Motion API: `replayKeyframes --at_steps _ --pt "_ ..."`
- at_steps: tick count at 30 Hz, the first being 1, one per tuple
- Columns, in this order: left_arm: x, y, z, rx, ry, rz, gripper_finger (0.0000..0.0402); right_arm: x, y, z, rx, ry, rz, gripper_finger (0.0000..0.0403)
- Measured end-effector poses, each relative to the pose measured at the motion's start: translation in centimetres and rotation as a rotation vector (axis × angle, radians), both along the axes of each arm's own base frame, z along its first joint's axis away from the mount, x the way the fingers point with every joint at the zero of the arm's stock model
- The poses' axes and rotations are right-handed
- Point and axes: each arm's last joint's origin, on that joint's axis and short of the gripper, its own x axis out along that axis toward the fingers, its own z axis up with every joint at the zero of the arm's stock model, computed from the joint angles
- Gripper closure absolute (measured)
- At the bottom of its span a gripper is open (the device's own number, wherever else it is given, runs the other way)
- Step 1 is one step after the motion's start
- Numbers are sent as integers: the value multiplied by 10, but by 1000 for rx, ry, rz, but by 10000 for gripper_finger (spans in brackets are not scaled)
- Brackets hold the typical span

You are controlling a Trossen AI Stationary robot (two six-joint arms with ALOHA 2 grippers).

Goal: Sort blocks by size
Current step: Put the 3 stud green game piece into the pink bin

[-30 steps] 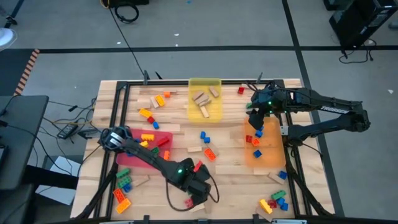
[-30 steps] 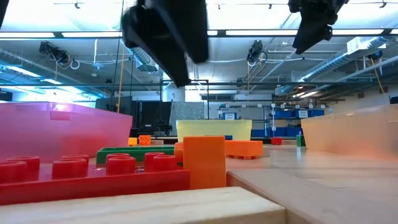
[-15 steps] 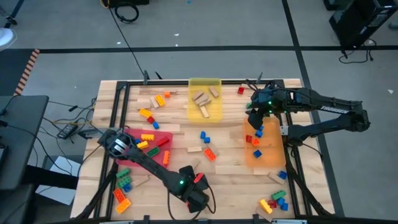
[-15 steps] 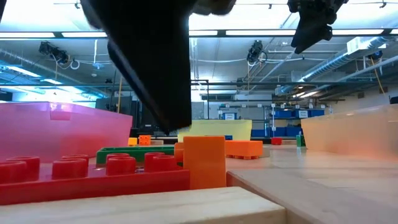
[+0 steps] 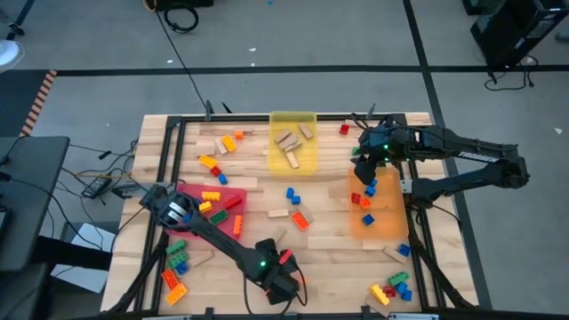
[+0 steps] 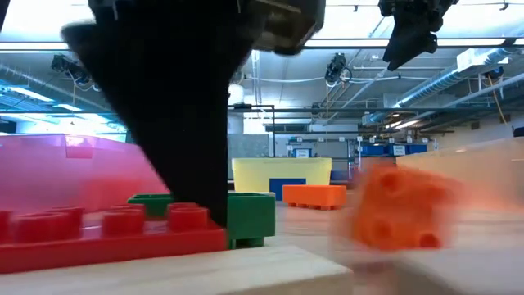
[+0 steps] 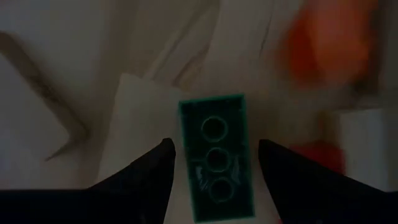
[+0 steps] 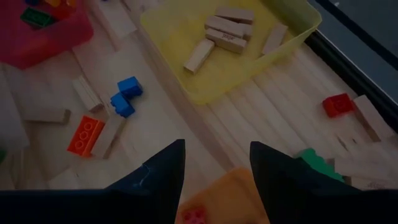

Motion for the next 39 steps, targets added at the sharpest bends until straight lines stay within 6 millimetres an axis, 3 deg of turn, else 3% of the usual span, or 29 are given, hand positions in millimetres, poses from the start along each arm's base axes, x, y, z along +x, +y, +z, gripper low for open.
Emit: replayKeyframes --at_steps 16,24,27,33,39 --pt "-1 1 -5 17 23 32 168 0 0 0 -7 0 9 209" --pt "-3 3 -5 51 35 36 258 0 0 0 -14 3 19 208" --pt "-3 3 -2 56 41 43 267 0 0 0 -19 5 25 208" --pt "5 7 29 54 19 51 267 0 0 0 -20 6 26 208" --pt "9 16 85 122 -24 56 267 0 0 0 -20 4 26 208"
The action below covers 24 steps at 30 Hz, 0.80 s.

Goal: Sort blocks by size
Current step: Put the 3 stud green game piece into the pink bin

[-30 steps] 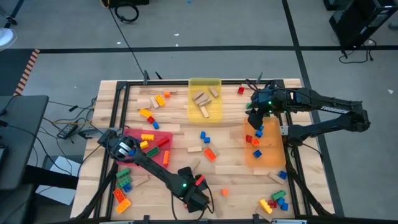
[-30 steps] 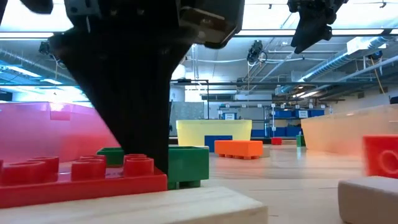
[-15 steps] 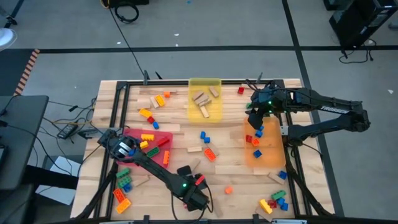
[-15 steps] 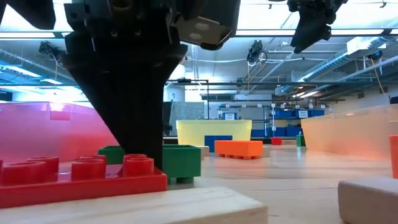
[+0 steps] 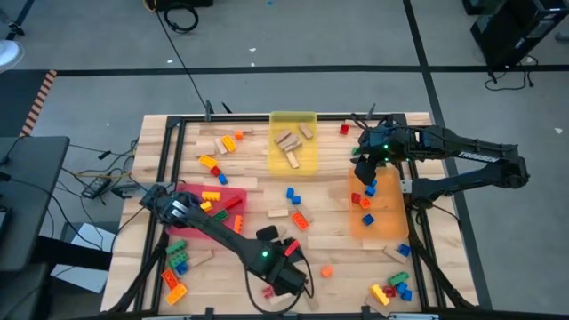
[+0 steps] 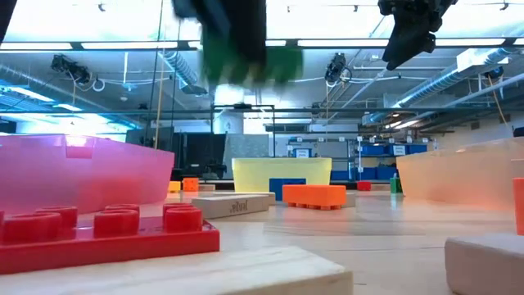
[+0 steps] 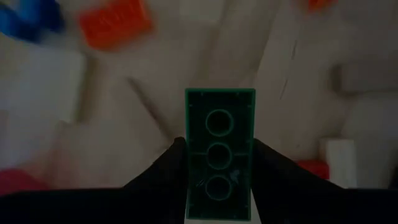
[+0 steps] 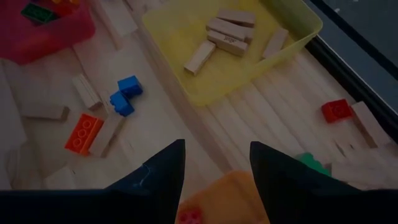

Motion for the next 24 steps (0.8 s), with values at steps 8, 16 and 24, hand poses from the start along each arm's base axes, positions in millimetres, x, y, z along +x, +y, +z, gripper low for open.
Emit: replayKeyframes --at_steps 8,16,24 --pt "-25 27 72 58 -63 -11 267 0 1 0 18 -4 14 208" --pt "-84 81 102 121 -88 62 267 0 1 0 38 -16 -11 208" --pt "-161 123 57 -2 -230 240 267 2 0 1 62 -49 -46 208"
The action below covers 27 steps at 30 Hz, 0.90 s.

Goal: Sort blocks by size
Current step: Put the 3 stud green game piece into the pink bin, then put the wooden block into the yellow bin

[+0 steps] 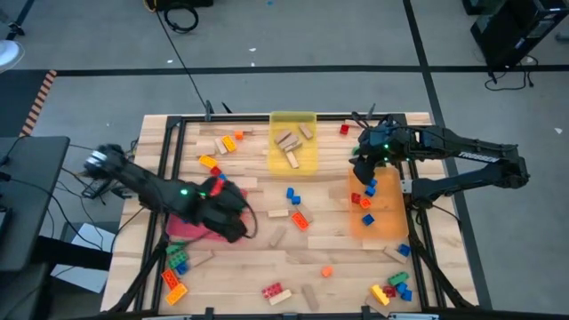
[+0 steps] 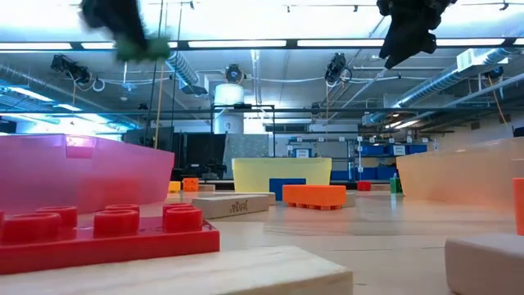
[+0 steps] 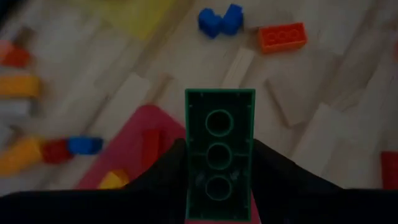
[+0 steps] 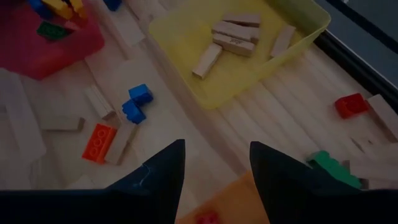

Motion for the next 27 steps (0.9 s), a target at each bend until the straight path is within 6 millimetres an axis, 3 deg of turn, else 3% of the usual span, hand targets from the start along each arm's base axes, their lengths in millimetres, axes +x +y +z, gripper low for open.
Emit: replayKeyframes --at_steps 7,13,21,27 --pt "-52 21 -69 -175 -7 126 267 3 0 2 26 -49 -40 208" --pt "-75 32 -108 -238 71 165 258 5 -1 4 41 -85 -63 208" --pt "-79 33 -115 -229 99 166 154 5 -1 4 53 -95 -78 208" --pt "-79 34 -115 -227 100 166 125 5 -1 4 82 -108 -114 208"
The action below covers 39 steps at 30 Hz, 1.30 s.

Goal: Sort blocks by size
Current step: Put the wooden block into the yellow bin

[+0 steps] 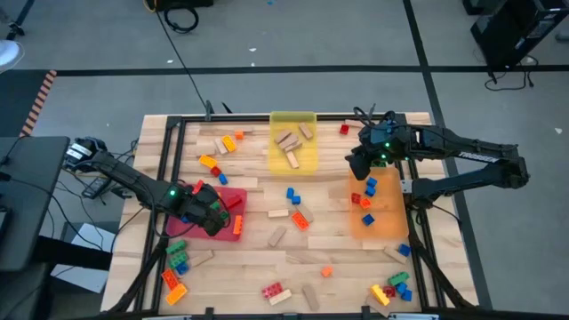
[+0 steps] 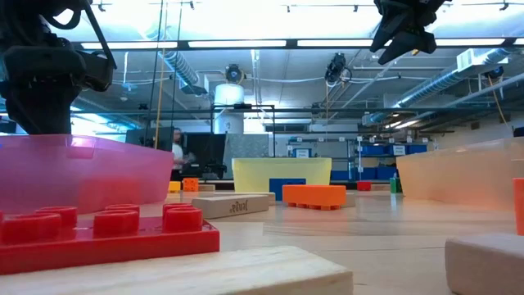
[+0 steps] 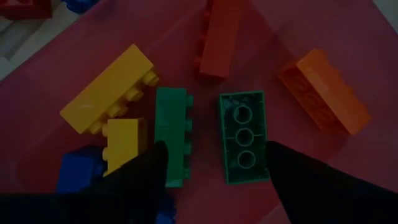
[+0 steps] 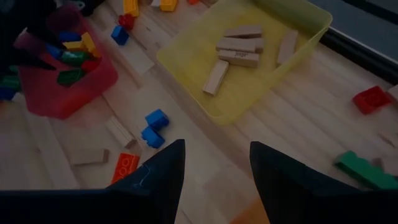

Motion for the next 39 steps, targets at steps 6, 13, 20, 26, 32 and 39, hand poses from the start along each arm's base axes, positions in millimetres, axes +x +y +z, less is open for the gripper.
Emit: replayKeyframes --at_steps 6,13,20,26,32,39 --pt "1 0 0 -3 -7 0 123 0 0 0 8 -4 -10 208" --pt "10 -6 16 -35 -58 -116 122 1 0 1 6 -14 -9 208" --pt "32 -4 66 58 -208 -332 122 5 -1 5 -4 -72 -9 208" --pt "53 26 91 185 -328 -429 122 10 -2 11 -21 -151 -8 208" --pt "63 69 90 213 -363 -462 121 13 -6 16 -63 -206 -40 208" --pt "60 112 83 212 -400 -439 122 18 -15 17 -181 -197 -57 208"
